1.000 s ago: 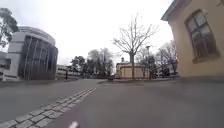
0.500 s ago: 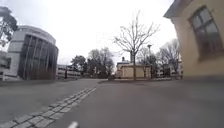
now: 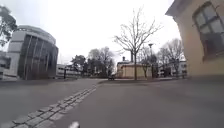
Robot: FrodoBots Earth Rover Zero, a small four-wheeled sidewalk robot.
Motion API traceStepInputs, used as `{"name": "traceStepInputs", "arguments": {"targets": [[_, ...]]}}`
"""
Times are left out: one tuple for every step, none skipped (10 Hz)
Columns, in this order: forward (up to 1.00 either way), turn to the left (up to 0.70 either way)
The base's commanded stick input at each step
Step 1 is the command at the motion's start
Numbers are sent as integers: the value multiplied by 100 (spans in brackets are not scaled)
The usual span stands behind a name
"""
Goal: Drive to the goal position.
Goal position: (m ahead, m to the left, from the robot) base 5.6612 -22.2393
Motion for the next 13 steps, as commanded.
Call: {"name": "traceStepInputs", "arguments": {"targets": [[70, 0], [70, 0], [70, -35], [70, -35], [70, -35], [70, -35], [70, -35], [70, -35], [70, -35], [70, -35], [70, -14], [70, 0], [70, 0]]}}
